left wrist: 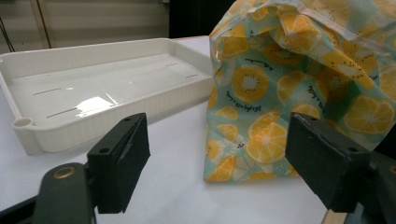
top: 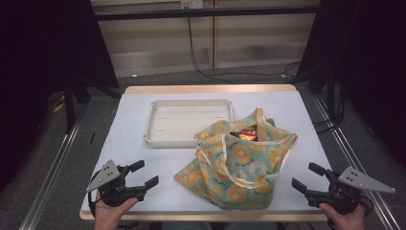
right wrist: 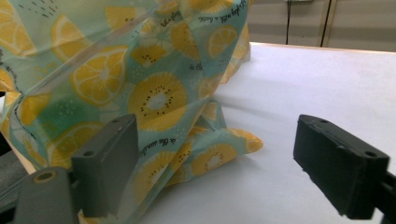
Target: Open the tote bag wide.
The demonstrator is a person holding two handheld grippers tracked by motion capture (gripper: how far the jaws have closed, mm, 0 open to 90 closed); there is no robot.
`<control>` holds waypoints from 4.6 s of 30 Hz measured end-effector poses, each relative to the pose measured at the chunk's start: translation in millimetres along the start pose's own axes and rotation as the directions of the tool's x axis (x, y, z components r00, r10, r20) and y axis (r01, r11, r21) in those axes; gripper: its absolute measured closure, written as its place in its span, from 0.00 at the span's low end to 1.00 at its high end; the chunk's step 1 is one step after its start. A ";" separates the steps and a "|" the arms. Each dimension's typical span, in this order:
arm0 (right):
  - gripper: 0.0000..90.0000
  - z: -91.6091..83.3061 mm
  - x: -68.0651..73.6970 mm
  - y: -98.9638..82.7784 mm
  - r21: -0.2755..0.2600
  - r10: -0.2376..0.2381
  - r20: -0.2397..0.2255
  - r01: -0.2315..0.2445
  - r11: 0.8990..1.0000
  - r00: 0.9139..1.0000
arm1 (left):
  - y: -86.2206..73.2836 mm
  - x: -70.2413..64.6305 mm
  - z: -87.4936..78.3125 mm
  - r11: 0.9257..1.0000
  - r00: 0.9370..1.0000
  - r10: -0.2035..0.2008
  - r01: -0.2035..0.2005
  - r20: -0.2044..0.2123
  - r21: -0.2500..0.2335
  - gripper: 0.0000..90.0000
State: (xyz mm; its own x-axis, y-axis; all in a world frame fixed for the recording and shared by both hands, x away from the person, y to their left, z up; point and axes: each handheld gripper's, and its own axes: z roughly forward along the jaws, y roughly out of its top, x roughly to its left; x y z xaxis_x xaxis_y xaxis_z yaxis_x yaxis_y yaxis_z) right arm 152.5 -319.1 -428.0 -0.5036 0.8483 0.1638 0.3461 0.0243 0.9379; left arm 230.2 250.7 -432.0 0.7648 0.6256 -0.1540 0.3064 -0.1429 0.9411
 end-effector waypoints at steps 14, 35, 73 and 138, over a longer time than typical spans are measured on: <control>0.42 3.4 -2.6 3.8 0.025 0.027 -0.074 -0.026 0.999 0.997 | 1.5 -6.7 11.4 0.999 0.998 0.011 -0.013 0.061 0.030 0.36; 0.68 -2.5 2.8 55.7 0.005 -0.045 -0.191 0.047 0.999 0.981 | 36.6 -38.2 41.5 0.997 0.969 0.054 -0.064 0.243 0.033 0.58; 0.55 87.8 -8.1 157.6 0.115 -0.103 -0.245 0.134 0.984 0.964 | 125.7 -64.8 148.4 0.990 0.909 0.132 -0.141 0.396 -0.007 0.52; 0.73 55.0 -39.1 97.6 0.079 -0.086 -0.109 0.095 0.992 0.990 | 93.8 -77.8 110.1 0.990 0.851 0.120 -0.144 0.511 0.007 0.73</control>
State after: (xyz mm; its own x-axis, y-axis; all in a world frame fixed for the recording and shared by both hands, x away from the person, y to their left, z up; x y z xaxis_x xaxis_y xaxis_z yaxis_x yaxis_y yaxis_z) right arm 249.5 -320.8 -359.7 -0.6146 0.7804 0.1149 0.3584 0.1464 0.9220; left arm 261.8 104.1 -364.9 0.9774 0.1229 -0.1718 0.1970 -0.2365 0.9515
